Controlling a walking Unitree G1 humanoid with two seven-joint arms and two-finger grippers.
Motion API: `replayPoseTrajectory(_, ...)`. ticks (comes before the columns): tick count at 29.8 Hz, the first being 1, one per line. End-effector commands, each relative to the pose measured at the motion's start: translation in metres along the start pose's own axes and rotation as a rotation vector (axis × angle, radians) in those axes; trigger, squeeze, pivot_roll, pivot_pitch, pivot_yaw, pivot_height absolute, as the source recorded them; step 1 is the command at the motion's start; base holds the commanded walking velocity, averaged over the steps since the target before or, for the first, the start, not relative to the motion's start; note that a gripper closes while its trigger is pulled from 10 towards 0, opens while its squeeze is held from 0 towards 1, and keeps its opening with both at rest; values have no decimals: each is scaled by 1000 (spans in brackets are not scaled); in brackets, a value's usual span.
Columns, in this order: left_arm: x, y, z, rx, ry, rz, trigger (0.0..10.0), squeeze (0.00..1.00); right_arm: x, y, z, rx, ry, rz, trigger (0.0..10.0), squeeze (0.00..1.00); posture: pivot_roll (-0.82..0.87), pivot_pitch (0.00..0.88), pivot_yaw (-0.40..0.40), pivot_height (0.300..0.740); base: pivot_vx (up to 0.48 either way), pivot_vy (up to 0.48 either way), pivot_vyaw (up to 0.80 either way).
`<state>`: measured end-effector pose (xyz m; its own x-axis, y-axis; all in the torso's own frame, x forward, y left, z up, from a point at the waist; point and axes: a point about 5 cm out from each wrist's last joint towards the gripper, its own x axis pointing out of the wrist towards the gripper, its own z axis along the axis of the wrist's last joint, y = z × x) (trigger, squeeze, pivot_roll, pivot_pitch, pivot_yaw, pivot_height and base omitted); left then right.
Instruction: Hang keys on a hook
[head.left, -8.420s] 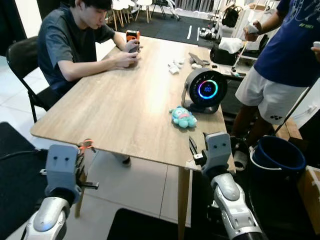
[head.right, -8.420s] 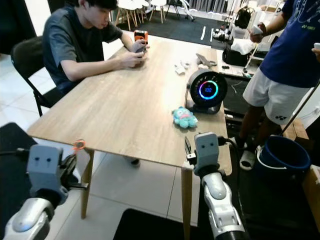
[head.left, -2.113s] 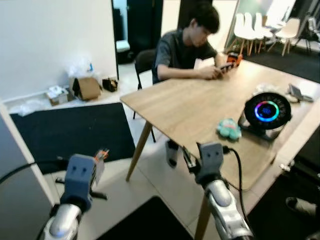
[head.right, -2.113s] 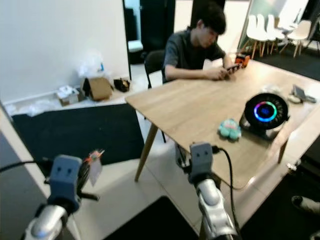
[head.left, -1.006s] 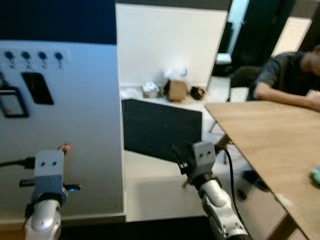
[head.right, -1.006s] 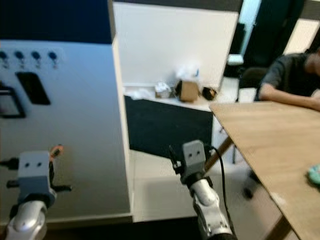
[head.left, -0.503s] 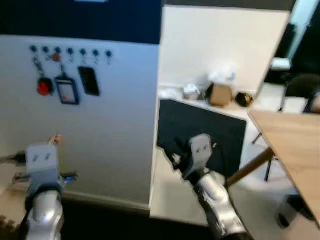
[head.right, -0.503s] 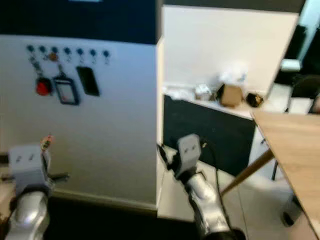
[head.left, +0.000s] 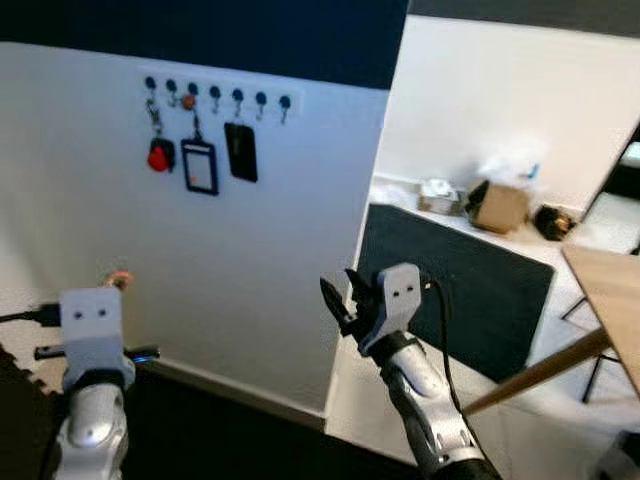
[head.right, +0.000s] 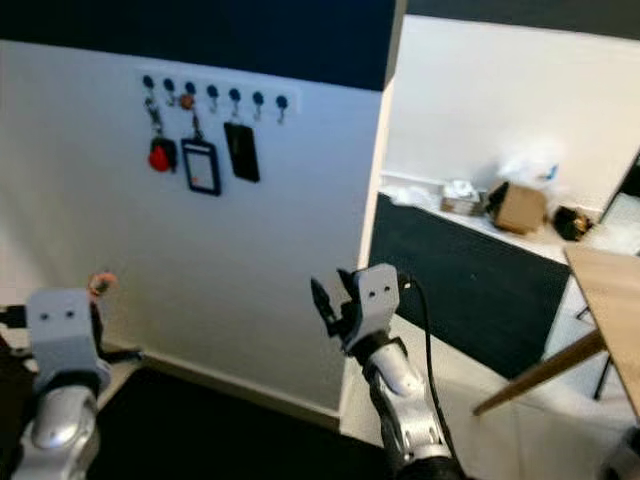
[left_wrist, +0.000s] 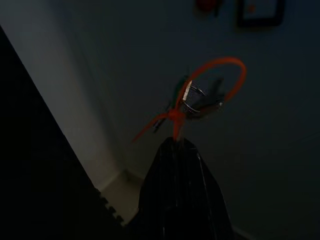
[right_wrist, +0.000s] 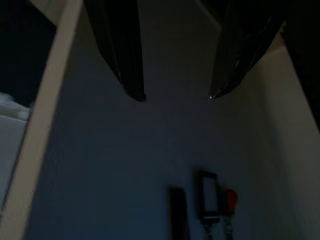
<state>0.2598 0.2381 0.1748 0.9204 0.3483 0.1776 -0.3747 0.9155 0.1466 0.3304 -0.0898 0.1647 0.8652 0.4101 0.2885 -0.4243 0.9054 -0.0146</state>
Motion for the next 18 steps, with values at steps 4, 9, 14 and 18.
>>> replayPoseTrajectory(4,2,2,0,13,7,-27,10000,0,-3,-5,-3,22,11,-34,10000,0,183,78,-49,740,0,0,0)
replayPoseTrajectory(9,5,1,4,42,-8,-46,10000,0,-3,-4,-2,20,6,-36,10000,0,184,77,-48,740,0,0,0)
replayPoseTrajectory(14,5,0,6,50,-14,-59,10000,0,-2,-3,-1,16,2,-33,10000,0,182,79,-48,740,0,0,0)
replayPoseTrajectory(18,5,0,5,55,-14,-63,10000,0,-2,-3,-1,14,3,-32,10000,0,182,80,-48,740,0,0,0)
